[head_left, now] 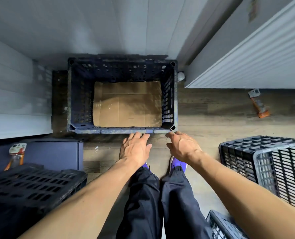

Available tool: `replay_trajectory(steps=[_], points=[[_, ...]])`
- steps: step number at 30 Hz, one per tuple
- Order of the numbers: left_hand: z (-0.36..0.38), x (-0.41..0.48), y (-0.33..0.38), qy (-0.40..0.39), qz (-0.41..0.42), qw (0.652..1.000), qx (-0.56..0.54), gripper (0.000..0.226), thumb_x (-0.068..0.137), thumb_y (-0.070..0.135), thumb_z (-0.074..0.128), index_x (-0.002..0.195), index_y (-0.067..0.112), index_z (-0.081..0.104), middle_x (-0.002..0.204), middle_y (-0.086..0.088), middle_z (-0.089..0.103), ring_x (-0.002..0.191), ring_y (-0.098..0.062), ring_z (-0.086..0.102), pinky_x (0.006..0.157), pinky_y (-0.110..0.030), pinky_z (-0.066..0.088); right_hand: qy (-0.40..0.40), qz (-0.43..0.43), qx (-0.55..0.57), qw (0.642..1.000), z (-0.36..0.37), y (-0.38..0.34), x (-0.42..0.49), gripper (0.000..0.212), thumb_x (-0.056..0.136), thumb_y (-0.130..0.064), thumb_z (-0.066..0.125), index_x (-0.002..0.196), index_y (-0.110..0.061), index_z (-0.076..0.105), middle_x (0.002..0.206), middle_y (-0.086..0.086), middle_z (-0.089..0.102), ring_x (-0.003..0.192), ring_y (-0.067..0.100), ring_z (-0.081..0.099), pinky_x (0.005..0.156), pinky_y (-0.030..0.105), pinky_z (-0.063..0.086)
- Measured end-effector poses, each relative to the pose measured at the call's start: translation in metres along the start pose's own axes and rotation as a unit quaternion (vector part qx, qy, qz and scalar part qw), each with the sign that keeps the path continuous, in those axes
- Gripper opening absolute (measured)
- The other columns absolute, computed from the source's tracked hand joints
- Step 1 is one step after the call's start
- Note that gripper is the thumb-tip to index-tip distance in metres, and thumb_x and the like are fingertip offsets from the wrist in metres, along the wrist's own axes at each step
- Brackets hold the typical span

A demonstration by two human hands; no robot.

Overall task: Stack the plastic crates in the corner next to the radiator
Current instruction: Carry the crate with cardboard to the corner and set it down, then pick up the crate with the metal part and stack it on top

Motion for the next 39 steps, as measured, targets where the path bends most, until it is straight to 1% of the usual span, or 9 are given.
replay_trajectory(steps=[5,10,18,25,30,33,35,37,39], points=[[-0.02,-0.031,0.03,0.024,0.026,0.999,-0.008,0.048,0.098,0.042,0.046,0.144,0.027,0.041,0.137,0.002,0.048,0.129,-0.021,0.038,0.106,-0.035,0.03,0.001,0.016,0.057,0.998,0.0,0.005,-0.045,0.048,0.097,-0.03,0.049,0.144,-0.02,0.042,0.139,0.012,0.051,0.127,0.033,0.049,0.103,0.038,0.042],[-0.01,-0.063,0.066,0.026,0.054,0.998,-0.009,0.049,0.099,0.041,0.046,0.145,0.026,0.04,0.139,0.003,0.046,0.129,-0.02,0.038,0.107,-0.034,0.03,-0.001,0.037,0.099,0.994,0.015,0.028,-0.087,0.049,0.096,-0.03,0.048,0.144,-0.021,0.042,0.139,0.012,0.051,0.128,0.034,0.047,0.103,0.04,0.041],[0.081,-0.1,0.138,-0.029,0.127,0.99,0.051,0.049,0.098,0.039,0.047,0.144,0.025,0.04,0.138,0.001,0.047,0.129,-0.022,0.04,0.107,-0.034,0.03,0.04,0.083,0.185,0.978,0.075,0.112,-0.137,0.047,0.097,-0.032,0.048,0.143,-0.02,0.045,0.139,0.011,0.051,0.128,0.031,0.048,0.103,0.035,0.04],[0.155,-0.155,0.23,-0.073,0.221,0.964,0.125,0.052,0.097,0.04,0.048,0.145,0.024,0.037,0.139,-0.001,0.045,0.13,-0.023,0.039,0.108,-0.034,0.03,0.081,0.157,0.279,0.944,0.145,0.205,-0.224,0.047,0.097,-0.034,0.048,0.142,-0.021,0.045,0.139,0.011,0.051,0.131,0.028,0.046,0.108,0.036,0.037],[0.203,-0.197,0.29,-0.1,0.304,0.925,0.204,0.053,0.096,0.042,0.05,0.144,0.024,0.039,0.135,-0.001,0.048,0.126,-0.024,0.044,0.103,-0.037,0.036,0.112,0.223,0.358,0.9,0.204,0.258,-0.296,0.049,0.097,-0.033,0.048,0.145,-0.02,0.042,0.143,0.009,0.049,0.133,0.028,0.044,0.109,0.036,0.036],[0.234,-0.219,0.318,-0.122,0.361,0.888,0.259,0.052,0.094,0.042,0.051,0.142,0.023,0.042,0.129,-0.003,0.052,0.12,-0.026,0.049,0.1,-0.037,0.039,0.124,0.274,0.416,0.858,0.247,0.276,-0.337,0.05,0.098,-0.033,0.048,0.146,-0.02,0.041,0.144,0.009,0.047,0.133,0.028,0.044,0.107,0.036,0.036],[0.253,-0.232,0.33,-0.146,0.397,0.857,0.295,0.052,0.095,0.042,0.051,0.143,0.023,0.041,0.128,-0.002,0.053,0.118,-0.025,0.05,0.098,-0.034,0.039,0.133,0.309,0.46,0.822,0.274,0.281,-0.359,0.05,0.099,-0.031,0.047,0.147,-0.02,0.04,0.146,0.009,0.046,0.134,0.029,0.042,0.107,0.037,0.035],[0.275,-0.245,0.339,-0.18,0.435,0.817,0.334,0.054,0.095,0.041,0.051,0.145,0.024,0.039,0.131,-0.001,0.052,0.118,-0.024,0.049,0.097,-0.034,0.039,0.143,0.344,0.499,0.783,0.303,0.283,-0.378,0.049,0.099,-0.031,0.048,0.147,-0.02,0.04,0.144,0.009,0.046,0.133,0.029,0.043,0.106,0.036,0.035],[0.304,-0.259,0.351,-0.209,0.482,0.761,0.38,0.055,0.095,0.04,0.05,0.146,0.024,0.037,0.133,-0.001,0.049,0.119,-0.024,0.047,0.097,-0.035,0.04,0.15,0.386,0.544,0.73,0.338,0.28,-0.399,0.049,0.099,-0.033,0.049,0.146,-0.02,0.041,0.142,0.008,0.048,0.131,0.029,0.045,0.105,0.036,0.036]])
Point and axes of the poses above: each hand's wrist, its own x-axis towards the middle knuckle, its own z-axis out of the palm, y = z × x, the point moved 4 cm from there along x, towards the middle knuckle
